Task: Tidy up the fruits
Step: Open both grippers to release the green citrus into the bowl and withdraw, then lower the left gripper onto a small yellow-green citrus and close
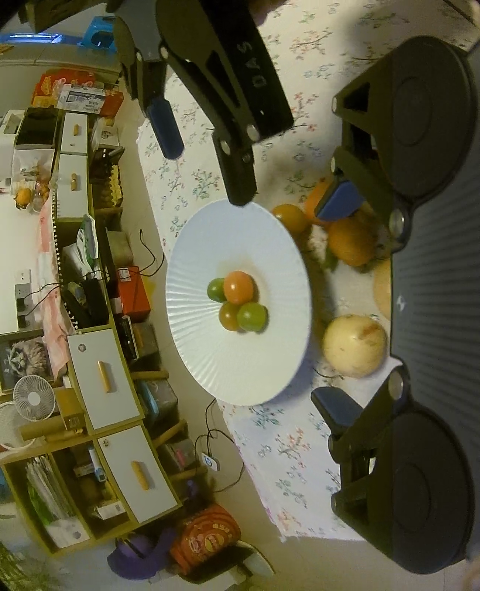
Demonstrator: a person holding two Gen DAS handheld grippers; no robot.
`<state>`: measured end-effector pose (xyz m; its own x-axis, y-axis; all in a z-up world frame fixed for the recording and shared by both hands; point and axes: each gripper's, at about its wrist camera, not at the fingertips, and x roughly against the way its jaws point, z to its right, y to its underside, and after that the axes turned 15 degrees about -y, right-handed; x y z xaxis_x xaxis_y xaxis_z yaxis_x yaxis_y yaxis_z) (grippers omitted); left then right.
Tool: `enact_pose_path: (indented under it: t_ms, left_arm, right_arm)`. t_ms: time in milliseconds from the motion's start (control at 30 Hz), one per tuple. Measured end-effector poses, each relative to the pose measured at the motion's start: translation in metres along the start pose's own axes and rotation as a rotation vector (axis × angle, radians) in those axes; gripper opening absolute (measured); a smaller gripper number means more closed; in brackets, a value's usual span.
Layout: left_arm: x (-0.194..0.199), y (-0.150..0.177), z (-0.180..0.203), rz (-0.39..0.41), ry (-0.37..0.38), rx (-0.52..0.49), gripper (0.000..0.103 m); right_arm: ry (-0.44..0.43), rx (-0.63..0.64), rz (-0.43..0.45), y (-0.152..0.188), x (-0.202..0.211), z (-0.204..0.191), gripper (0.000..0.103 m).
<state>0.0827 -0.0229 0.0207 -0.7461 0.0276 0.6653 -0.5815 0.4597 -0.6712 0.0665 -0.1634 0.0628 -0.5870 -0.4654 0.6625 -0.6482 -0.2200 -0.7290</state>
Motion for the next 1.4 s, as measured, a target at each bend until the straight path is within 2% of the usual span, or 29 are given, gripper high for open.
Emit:
enact_pose_path:
  t_ms: [300,467,700,867,1000,1167,1200,1400]
  left_arm:
    - [0.018,0.021,-0.007,-0.019,-0.017,0.008,0.092]
    - [0.017,0.037,-0.005,-0.041,-0.019,0.001,0.092]
    - [0.015,0.052,-0.005,-0.108,-0.014,0.019,0.092]
    - [0.014,0.058,-0.005,-0.164,-0.027,0.073,0.092]
    - [0.016,0.059,-0.003,-0.174,-0.016,0.096,0.092]
    - [0.015,0.058,-0.001,-0.21,0.031,0.135,0.081]
    - [0.014,0.058,0.0,-0.221,0.042,0.145,0.075]
    - [0.012,0.057,0.006,-0.25,0.103,0.202,0.056]
  right_arm:
    - [0.002,0.008,-0.024,0.015,0.012,-0.02,0.096]
    - [-0.02,-0.017,-0.004,0.027,0.016,-0.025,0.099]
    - [-0.015,-0.003,-0.05,0.042,0.006,-0.031,0.099]
    - [-0.034,0.013,-0.076,0.05,0.004,-0.038,0.099]
    - [-0.032,0.02,-0.099,0.053,0.001,-0.039,0.099]
    - [-0.031,-0.052,-0.138,0.053,-0.005,-0.029,0.097]
    - [-0.03,-0.067,-0.147,0.052,-0.006,-0.027,0.097]
    - [-0.028,-0.128,-0.178,0.054,-0.011,-0.016,0.094]
